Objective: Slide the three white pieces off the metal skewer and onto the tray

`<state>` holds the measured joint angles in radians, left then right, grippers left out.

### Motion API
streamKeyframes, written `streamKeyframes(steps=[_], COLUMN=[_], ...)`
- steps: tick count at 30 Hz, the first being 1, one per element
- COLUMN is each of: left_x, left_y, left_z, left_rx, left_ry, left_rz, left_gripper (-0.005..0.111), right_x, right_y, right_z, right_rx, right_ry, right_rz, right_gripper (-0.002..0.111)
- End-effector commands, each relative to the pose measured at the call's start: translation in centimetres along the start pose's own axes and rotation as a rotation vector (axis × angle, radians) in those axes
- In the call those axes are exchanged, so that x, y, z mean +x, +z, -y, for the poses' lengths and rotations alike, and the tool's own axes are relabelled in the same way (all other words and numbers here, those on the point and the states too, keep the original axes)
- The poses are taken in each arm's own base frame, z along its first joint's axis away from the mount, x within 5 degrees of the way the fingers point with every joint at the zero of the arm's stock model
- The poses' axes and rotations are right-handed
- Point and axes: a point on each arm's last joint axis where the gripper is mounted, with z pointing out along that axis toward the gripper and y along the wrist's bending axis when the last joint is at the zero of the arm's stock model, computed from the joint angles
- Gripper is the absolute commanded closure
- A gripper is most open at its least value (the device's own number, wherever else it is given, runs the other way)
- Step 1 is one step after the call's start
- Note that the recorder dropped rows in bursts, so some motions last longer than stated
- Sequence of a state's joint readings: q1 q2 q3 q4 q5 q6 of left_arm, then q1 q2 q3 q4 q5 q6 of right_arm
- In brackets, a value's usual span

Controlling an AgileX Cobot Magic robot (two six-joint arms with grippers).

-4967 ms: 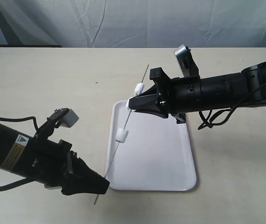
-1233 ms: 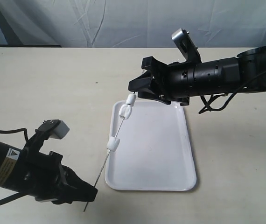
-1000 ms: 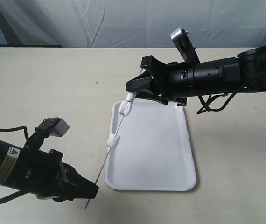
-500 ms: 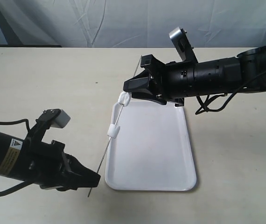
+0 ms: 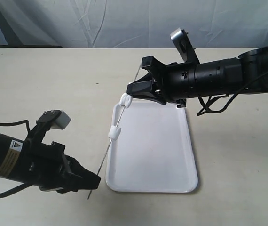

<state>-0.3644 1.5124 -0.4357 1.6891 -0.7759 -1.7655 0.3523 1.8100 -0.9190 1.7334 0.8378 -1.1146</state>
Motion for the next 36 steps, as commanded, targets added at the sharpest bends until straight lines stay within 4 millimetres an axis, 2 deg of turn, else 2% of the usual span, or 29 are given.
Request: streamKeyframes(steps=[1,8,21,31,36], left_x=[0.1,0.7,3.4,5.4,6.2], left_y=[0.0,0.0,0.2,0.2,0.2], left_z=[0.2,0.4,0.3,0.2,0.2], left_rx=[0.008,0.036,0.048,0.047,0.048], left_ry=[0.014,-0.004,-0.064,-0.117,-0.148], left_rz=[-0.015,-0.046,-0.108,-0.150,-0.156], left_gripper=[0.107,0.107,0.107,0.107,0.107], right_x=[-0.3,-0.5,-0.8,-3.1,-3.7], right_y=[-0.2,-0.2,-0.3,-0.3,-0.5], right_z=[-0.3,-0.1,0.3,-1.1,-0.8], right_rx=[-0.004,0.028,0.077,0.075,0.137], right_ry=[-0.013,-0.016,-0.023,-0.072,-0.078], right_rz=[0.018,0.035,0.062,0.130,0.173], right_gripper=[0.099,0.099,0.099,0.099,0.099])
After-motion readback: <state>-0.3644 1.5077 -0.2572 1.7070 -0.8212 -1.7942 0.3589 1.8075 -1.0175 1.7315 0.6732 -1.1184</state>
